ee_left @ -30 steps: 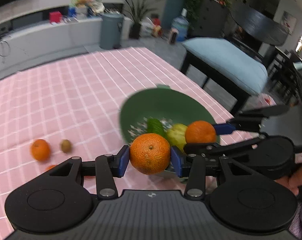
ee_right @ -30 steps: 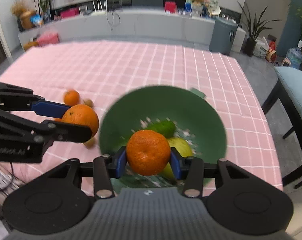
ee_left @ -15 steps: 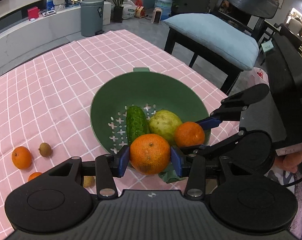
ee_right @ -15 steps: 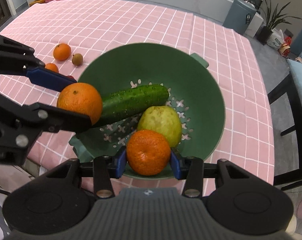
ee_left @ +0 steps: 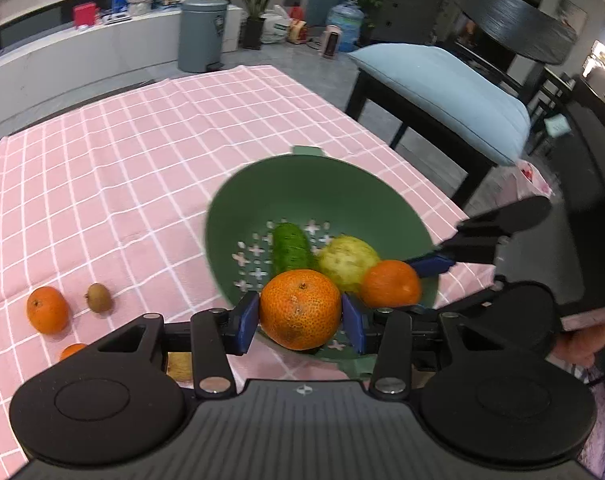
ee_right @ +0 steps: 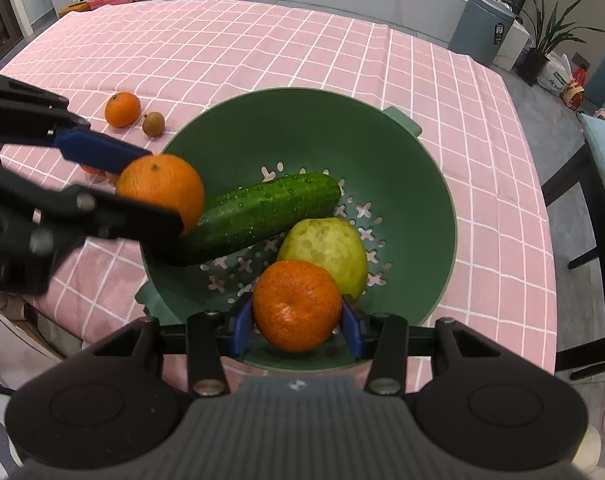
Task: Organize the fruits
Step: 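Lower the orange into the colander with the right gripper while the left releases its orange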
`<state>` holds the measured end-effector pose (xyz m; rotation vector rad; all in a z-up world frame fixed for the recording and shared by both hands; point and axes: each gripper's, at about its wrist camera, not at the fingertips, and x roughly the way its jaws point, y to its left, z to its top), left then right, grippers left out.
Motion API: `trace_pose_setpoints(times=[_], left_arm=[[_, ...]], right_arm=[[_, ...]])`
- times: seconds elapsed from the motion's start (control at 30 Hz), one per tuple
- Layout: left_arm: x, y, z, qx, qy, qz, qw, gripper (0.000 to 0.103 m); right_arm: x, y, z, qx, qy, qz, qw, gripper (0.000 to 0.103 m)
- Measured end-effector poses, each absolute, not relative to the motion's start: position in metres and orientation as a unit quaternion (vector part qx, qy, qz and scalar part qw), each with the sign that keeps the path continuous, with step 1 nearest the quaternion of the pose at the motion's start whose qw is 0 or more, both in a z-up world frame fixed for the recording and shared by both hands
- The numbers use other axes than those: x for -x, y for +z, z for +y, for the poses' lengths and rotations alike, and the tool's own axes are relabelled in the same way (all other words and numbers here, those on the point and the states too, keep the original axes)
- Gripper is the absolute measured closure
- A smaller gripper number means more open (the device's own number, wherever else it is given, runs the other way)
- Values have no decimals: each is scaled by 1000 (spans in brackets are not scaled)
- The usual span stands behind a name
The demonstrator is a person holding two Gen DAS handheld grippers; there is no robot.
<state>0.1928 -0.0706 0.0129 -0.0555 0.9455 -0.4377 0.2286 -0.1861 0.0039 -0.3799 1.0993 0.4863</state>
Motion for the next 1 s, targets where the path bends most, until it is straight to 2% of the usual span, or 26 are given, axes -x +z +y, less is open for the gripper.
trace_pose_setpoints(times=[0.3,0.77,0.8,0.9,1.0], left_arm=[[-206,7,-67,49,-203,466,860,52],[-224,4,-87,3,-150,486,861,50],[-223,4,-87,4,-149,485,862,46],[-221,5,-84,13,-151,480,864,42],[-217,10,-81,18,-149,470,870,35]], right_arm=[[-235,1,-185,160,237,521,804,60],[-241,-1,-189,126,239,531,803,59],[-241,-1,-189,124,239,529,804,59],[-241,1,-189,117,238,528,807,58],[-238,3,-188,111,235,523,812,50]])
